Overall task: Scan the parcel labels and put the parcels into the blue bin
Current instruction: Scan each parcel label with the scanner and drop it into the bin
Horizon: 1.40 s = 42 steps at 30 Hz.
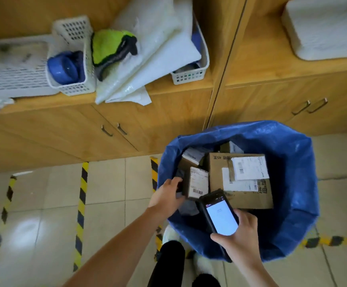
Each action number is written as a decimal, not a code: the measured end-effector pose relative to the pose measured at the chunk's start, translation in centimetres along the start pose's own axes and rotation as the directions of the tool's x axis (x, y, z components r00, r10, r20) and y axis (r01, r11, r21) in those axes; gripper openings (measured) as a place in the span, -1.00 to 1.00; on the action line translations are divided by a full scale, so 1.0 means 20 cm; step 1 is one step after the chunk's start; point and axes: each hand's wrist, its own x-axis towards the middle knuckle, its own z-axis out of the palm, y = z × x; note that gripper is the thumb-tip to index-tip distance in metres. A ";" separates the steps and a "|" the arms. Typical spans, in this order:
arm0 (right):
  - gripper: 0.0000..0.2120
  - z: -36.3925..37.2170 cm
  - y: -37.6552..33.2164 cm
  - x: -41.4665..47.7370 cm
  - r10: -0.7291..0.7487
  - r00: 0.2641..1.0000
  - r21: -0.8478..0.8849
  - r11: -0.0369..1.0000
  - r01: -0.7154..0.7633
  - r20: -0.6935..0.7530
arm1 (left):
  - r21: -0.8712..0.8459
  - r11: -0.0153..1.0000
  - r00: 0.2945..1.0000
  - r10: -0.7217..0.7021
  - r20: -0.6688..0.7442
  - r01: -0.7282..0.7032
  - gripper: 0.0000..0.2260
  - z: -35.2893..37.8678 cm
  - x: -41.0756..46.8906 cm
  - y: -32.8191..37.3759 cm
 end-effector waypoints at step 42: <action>-0.23 1.31 0.51 -4.01 -0.204 -0.518 0.542 0.078 0.837 0.830 | -0.982 0.056 -0.531 -0.835 -0.144 0.179 -0.85 1.66 -5.22 -0.81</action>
